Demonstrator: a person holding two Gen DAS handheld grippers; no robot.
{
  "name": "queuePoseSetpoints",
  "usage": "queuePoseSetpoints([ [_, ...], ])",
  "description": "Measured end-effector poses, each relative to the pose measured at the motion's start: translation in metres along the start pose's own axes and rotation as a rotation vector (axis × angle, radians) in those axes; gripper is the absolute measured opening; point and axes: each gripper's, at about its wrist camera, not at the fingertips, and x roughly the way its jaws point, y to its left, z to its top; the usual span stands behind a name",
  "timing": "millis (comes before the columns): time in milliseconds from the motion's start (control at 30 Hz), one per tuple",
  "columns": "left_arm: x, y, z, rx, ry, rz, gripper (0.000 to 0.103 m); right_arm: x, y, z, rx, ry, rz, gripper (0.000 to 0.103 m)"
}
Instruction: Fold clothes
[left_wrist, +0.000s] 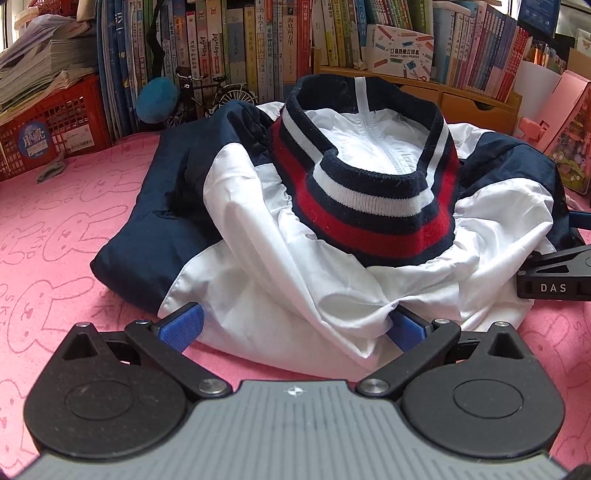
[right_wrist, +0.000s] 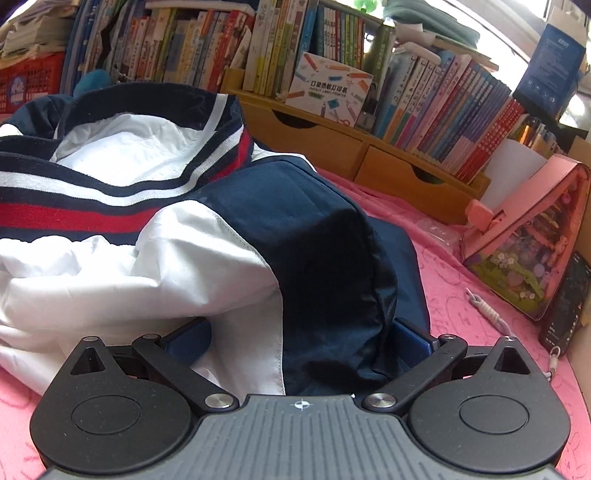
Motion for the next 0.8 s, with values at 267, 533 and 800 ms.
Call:
queuePoseSetpoints([
  [267, 0.038, -0.006, 0.03, 0.056, -0.059, 0.037, 0.103, 0.039, 0.006, 0.033, -0.043, -0.057, -0.004, 0.103],
  [533, 0.076, -0.004, 0.053, 0.059, -0.117, 0.038, 0.103, 0.081, 0.008, 0.061, -0.015, -0.088, -0.017, 0.103],
  [800, 0.084, -0.002, 0.078, 0.027, -0.087, 0.002, 0.103, 0.097, 0.006, 0.069, 0.011, -0.087, -0.001, 0.103],
])
